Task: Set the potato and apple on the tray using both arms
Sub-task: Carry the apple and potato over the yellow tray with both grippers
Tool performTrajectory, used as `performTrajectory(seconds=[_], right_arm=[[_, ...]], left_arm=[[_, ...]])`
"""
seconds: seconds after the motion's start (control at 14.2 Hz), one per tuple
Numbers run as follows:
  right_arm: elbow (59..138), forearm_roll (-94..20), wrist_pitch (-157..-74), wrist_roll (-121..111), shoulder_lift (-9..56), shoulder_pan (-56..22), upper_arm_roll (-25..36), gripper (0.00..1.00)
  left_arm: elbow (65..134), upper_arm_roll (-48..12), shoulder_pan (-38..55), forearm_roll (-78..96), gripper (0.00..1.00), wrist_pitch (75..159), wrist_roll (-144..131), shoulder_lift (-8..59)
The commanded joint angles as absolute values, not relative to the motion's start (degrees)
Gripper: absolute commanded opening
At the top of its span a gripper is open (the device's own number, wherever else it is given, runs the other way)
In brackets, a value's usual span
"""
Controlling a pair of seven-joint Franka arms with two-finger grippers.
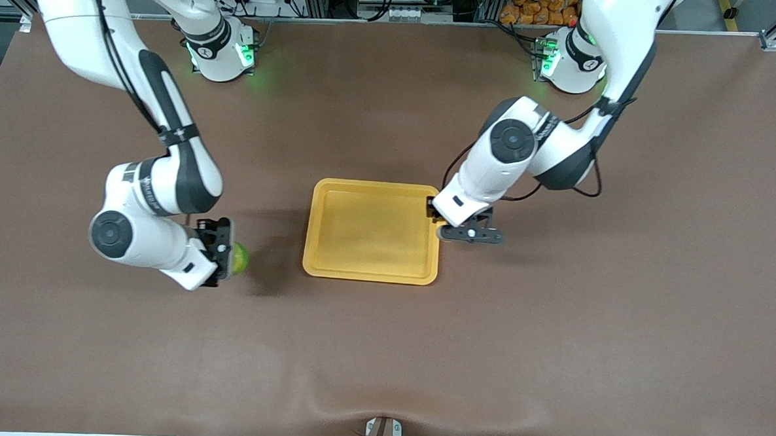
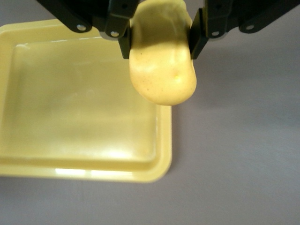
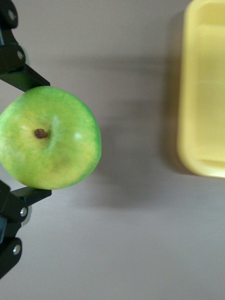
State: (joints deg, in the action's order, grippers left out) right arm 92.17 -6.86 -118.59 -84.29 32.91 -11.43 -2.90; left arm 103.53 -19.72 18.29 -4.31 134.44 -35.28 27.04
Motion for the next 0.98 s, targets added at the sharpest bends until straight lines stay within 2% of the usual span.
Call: performTrajectory(seconds=[0.0,0.56,0.91], right_arm=[[91.14,-7.56,-118.04,-83.24,31.9,-15.45,-3.52,0.0],[92.28,-5.1,-119.88,-65.76,32.78,-25.39,-3.08,0.0],[95.53,-4.39,-123.83,-62.23,33.4,-26.45,-3.16,0.0]], left_arm=[[98.98,-19.6,19.94,-8.25,0.04,133.07,-35.33,31.89],[95.46,-19.6,22.93,-16.08,0.09,133.07,-35.5,37.78],[94.13,-19.6,24.17,-15.29,0.13,133.07,-36.47,40.07]])
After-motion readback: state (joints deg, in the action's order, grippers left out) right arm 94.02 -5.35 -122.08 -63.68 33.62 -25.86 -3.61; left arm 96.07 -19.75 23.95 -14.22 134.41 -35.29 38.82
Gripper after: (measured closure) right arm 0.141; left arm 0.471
